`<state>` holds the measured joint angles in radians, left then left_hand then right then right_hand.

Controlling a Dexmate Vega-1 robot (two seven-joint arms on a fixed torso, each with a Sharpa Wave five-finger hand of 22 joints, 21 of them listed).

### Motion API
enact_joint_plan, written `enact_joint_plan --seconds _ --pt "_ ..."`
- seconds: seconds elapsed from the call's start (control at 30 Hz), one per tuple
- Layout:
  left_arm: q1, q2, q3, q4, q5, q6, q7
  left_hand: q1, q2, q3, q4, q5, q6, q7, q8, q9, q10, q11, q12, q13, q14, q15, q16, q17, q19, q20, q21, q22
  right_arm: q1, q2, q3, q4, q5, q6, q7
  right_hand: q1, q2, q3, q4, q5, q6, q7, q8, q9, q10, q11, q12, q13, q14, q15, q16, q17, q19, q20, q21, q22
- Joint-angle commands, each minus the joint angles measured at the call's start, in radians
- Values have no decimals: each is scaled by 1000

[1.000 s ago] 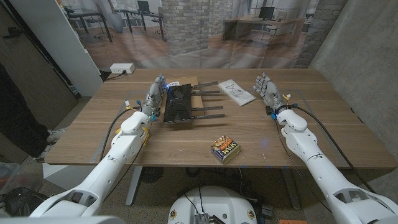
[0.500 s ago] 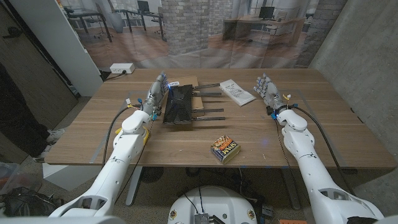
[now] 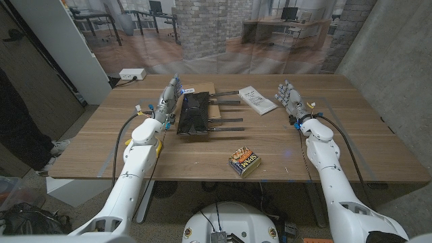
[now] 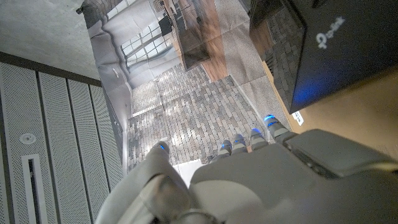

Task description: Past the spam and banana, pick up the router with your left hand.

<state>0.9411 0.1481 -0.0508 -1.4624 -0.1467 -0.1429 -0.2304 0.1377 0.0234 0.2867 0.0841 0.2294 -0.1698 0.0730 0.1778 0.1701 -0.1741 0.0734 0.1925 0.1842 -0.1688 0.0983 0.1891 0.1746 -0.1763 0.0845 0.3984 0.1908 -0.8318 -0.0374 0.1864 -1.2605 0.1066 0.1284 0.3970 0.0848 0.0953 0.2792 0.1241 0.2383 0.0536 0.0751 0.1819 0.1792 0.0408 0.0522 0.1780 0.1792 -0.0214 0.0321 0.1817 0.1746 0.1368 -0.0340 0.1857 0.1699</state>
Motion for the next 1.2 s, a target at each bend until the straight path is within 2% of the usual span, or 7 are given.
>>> enact_joint_plan --seconds 0.03,0.3,0.47,1.2 --pt "26 -36 -30 -64 71 13 -1 7 -12 1 -6 3 -161 9 6 2 -138 7 5 1 -151 6 9 3 -74 9 -3 1 5 23 29 1 -31 -3 29 -3 11 5 0 7 0 7 7 4 -3 10 8 2 3 7 7 3 7 1 7 2" --pt "60 -42 -34 -142 110 43 4 15 -23 -4 -16 3 -155 10 8 2 -132 13 7 2 -144 13 11 3 -68 14 -4 1 -3 27 37 -19 -37 -4 37 -3 10 5 -1 7 1 8 8 4 -2 11 8 2 3 8 7 3 8 2 8 2" --pt "77 -46 -37 -178 126 53 7 21 -31 -7 -23 4 -149 8 10 3 -126 20 9 2 -138 20 12 3 -64 27 -5 1 -5 28 41 -26 -37 -6 44 -4 10 4 -1 7 1 7 8 4 -2 11 8 2 3 8 7 3 8 2 8 2" --pt "160 -50 -61 -325 179 94 10 35 -45 -13 -38 5 -148 12 9 3 -127 31 8 3 -138 25 9 4 -63 41 -11 1 -17 31 50 -52 -37 -11 63 -4 6 3 -2 7 3 8 8 4 1 12 9 2 5 10 7 3 9 4 8 2"
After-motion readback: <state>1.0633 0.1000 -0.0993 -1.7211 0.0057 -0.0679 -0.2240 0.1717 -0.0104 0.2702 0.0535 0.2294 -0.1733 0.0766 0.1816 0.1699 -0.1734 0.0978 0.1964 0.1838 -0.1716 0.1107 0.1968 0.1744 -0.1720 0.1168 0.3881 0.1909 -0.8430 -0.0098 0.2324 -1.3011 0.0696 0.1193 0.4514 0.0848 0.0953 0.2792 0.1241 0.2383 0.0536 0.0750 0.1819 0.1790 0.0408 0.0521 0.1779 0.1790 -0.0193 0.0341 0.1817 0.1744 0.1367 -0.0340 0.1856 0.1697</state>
